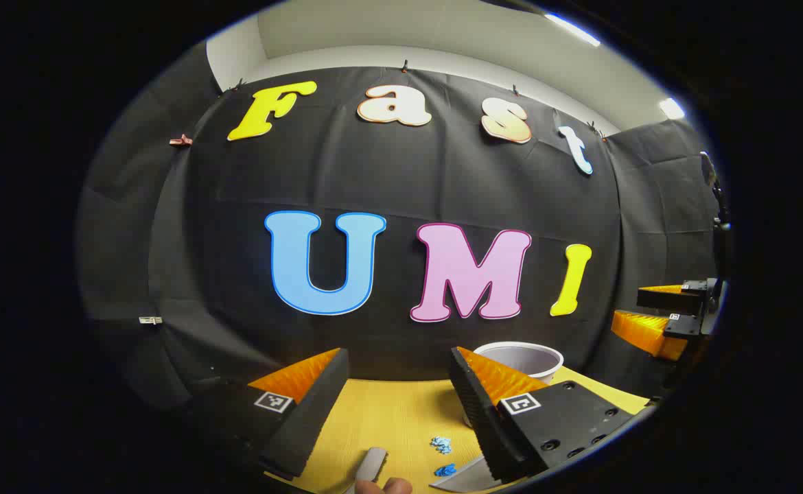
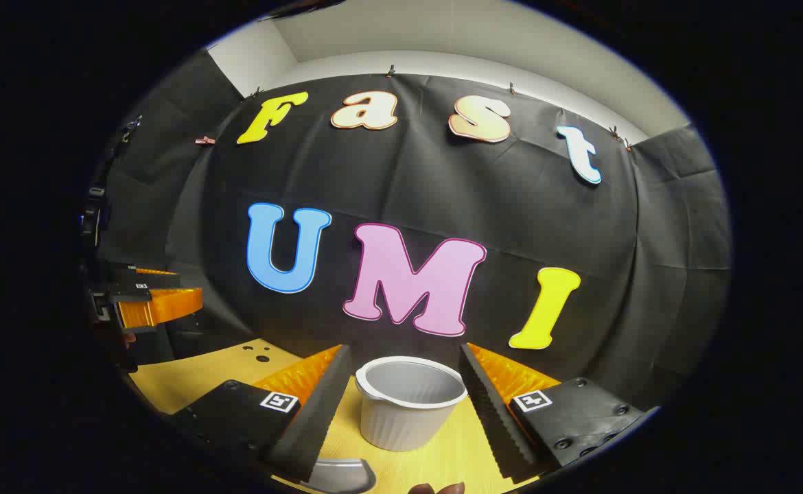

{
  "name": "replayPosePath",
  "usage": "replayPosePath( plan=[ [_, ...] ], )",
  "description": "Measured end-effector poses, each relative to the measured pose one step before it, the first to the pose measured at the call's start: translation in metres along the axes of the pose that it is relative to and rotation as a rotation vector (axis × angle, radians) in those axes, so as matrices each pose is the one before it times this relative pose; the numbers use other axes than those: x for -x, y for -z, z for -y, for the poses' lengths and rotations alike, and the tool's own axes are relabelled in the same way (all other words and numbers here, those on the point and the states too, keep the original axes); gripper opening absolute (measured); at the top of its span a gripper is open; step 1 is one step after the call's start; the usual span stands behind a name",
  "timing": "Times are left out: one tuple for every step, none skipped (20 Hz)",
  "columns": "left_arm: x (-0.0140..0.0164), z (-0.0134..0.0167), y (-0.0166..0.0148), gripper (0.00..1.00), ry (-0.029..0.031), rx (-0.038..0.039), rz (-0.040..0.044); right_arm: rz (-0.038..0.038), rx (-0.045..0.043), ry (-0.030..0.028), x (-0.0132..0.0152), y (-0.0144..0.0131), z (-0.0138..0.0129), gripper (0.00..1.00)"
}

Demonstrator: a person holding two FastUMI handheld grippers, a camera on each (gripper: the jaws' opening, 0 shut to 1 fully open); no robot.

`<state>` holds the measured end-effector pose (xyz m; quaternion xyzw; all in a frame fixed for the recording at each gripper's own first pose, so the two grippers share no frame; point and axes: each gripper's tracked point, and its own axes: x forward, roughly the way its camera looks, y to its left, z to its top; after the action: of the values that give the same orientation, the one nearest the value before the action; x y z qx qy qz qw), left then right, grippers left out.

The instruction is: Pick up the small broom and dustpan from the desktop, sweep the trash into the dustpan with the broom, and then empty the trash into the garbage bin.

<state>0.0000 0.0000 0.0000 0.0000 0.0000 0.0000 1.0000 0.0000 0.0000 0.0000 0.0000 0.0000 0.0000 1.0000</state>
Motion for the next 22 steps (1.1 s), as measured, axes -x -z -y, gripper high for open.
replayPosePath(
  plan=[
    [0.0008, 0.00106, -0.00168, 0.94, 0.00223, -0.006, 0.00247, -0.00031, -0.00218, -0.00327, 0.00081, -0.00064, -0.00138, 0.97],
    [0.00128, 0.00184, -0.00024, 0.94, 0.00399, -0.00623, 0.00382, 0.00076, -0.00125, -0.00139, 0.00071, -0.00058, -0.00164, 0.97],
    [0.00097, 0.00123, -0.0008, 0.94, 0.00717, -0.00503, 0.00277, -0.00021, 0.00039, -0.00023, 0.00155, -0.00025, -0.00079, 0.93],
    [0.00137, 0.00102, 0.00079, 0.94, 0.00927, -0.00488, 0.00051, -0.00043, 0.00055, -0.00203, 0.00017, -0.00039, -0.00156, 0.97],
    [0.00105, 0.00242, -0.00074, 0.94, 0.01197, 0.0026, 0.00116, 0.00091, 0.00065, -0.00239, 0.00052, -0.00143, -0.00159, 0.97],
    [0.00216, 0.00166, 0.00054, 0.94, 0.00587, 0.00393, 0.00269, 0.00158, 0.0006, -0.00249, 0.00084, -0.00083, -0.00181, 0.97],
    [0.00058, -0.00142, -0.00121, 0.94, -0.00224, -0.00144, -0.00018, 0.00142, 0.00046, 0.0003, 0.00155, -0.00061, -0.00055, 0.97],
    [0.0009, -0.00005, 0.00206, 0.94, 0.00071, -0.00481, -0.00098, -0.00016, -0.00029, -0.00139, 0.00178, -0.00106, -0.00051, 0.97],
    [0.00143, -0.00049, -0.00051, 0.94, 0.00145, -0.00602, 0.00085, 0.00096, 0.00011, 0.00164, 0.0016, 0.00042, -0.00164, 0.97],
    [-0.00055, -0.00103, -0.00147, 0.94, 0.001, -0.00501, 0.00358, 0.00081, 0.00063, 0.00169, 0.00125, -0.00026, 0.00006, 0.97],
    [0.00143, -0.00027, -0.00025, 0.94, 0.00322, -0.00397, 0.00216, 0.00053, 0.00032, -0.00059, 0.00132, -0.00053, -0.00186, 0.97],
    [-0.00085, -0.0002, 0.00055, 0.94, 0.00317, -0.00328, 0.00104, 0.00009, 0.00065, -0.00215, 0.00142, -0.00053, -0.00112, 0.97],
    [0.0011, 0.00063, -0.00006, 0.94, 0.00612, 0.00024, 0.00012, -0.00196, 0.00274, -0.00106, 0.00076, -0.00036, -0.00112, 0.93],
    [0.00124, 0.00127, 0.00093, 0.94, 0.00722, 0.00538, 0.00342, -0.00051, 0.0031, -0.00345, 0.00161, 0.00027, -0.0013, 0.97],
    [0.00018, 0.0005, -0.00078, 0.94, 0.00401, 0.00078, 0.00055, -0.00254, 0.00177, -0.00309, 0.00097, 0.0005, -0.00187, 0.93],
    [-0.00004, -0.0009, 0.00139, 0.94, 0.00041, -0.00413, -0.00109, -0.00547, -0.00183, -0.00869, 0.00091, 0.00108, -0.00283, 0.97],
    [-0.00075, -0.00024, 0.00042, 0.94, -0.0005, -0.00624, -0.00223, -0.01232, -0.00263, -0.01656, 0.00066, 0.00351, -0.00398, 0.97],
    [-0.00016, -0.0011, 0.00218, 0.94, -0.00001, -0.00476, -0.00312, -0.02044, -0.00226, -0.02705, 0.00233, 0.00738, -0.00525, 0.97],
    [0.00018, -0.00112, 0.00056, 0.94, 0.0004, -0.00293, -0.00179, -0.03444, 0.00171, -0.02973, 0.00242, 0.00941, -0.0052, 0.98],
    [0.00065, -0.00032, 0.00198, 0.94, 0.00215, -0.00169, -0.00151, -0.03918, 0.00565, -0.02455, 0.00388, 0.01187, -0.00167, 0.98],
    [0.00062, 0.00051, 0.00064, 0.94, 0.00641, 0.00075, 0.00112, -0.04041, 0.00119, -0.02569, 0.00328, 0.01282, -0.00292, 0.98],
    [0.00091, 0.0004, 0.00144, 0.94, 0.00246, 0.00104, -0.00178, -0.04354, -0.00456, -0.02868, 0.00305, 0.01482, -0.00309, 0.98]
  ],
)
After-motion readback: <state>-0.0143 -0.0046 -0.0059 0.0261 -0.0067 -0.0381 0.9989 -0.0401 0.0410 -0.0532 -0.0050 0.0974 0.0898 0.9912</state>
